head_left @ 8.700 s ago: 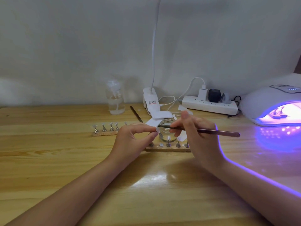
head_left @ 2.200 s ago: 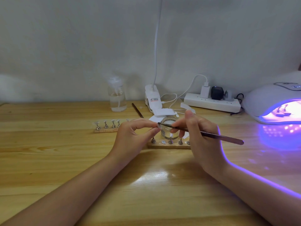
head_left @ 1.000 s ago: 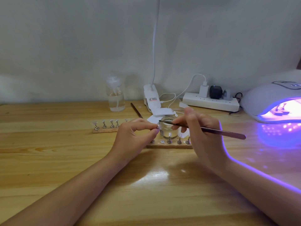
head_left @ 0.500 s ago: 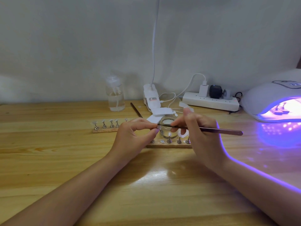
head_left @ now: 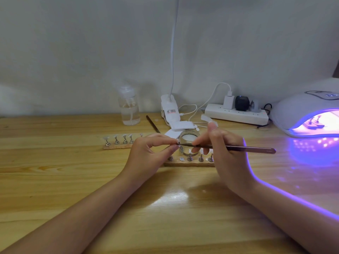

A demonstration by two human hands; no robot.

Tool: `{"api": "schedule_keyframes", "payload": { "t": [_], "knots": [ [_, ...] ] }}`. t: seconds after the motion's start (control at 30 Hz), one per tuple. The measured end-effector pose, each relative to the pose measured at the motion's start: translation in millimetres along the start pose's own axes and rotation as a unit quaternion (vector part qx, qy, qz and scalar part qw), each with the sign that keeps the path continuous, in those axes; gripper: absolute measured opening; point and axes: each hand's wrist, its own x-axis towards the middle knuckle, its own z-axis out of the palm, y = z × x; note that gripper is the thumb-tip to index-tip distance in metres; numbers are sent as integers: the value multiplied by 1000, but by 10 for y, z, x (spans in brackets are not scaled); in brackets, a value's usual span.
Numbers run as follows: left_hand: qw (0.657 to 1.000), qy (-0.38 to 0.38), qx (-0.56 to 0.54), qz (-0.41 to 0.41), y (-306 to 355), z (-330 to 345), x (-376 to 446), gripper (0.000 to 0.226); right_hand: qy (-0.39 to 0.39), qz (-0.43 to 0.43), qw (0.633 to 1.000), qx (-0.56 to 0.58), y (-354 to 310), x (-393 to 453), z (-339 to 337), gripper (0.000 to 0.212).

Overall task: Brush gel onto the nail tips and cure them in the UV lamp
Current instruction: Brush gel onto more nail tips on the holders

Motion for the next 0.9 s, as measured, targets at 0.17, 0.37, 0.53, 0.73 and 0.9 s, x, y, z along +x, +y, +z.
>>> {"api": "schedule_keyframes", "payload": {
  "t": [0.17,0.37,0.53,0.73,0.9],
  "knots": [
    [1000,5,-8,-2,-1,-6,2,19,9,-2,1000,17,2,8,-3,46],
    [1000,9,-9,0,17,-4,0,22,-5,-31,999,-4,11,9,1,36],
    [1000,13,-1,-16,13,-9,-1,18,0,-9,1000,14,32,-2,-4,41],
    [998,-12,-16,-54,26,-15,15,11,54,-20,998,21,56,97,-91,48],
    [996,-44,-28,-69,36,34,25,11,93,-9,995,24,97,154,-142,48]
  ]
}}
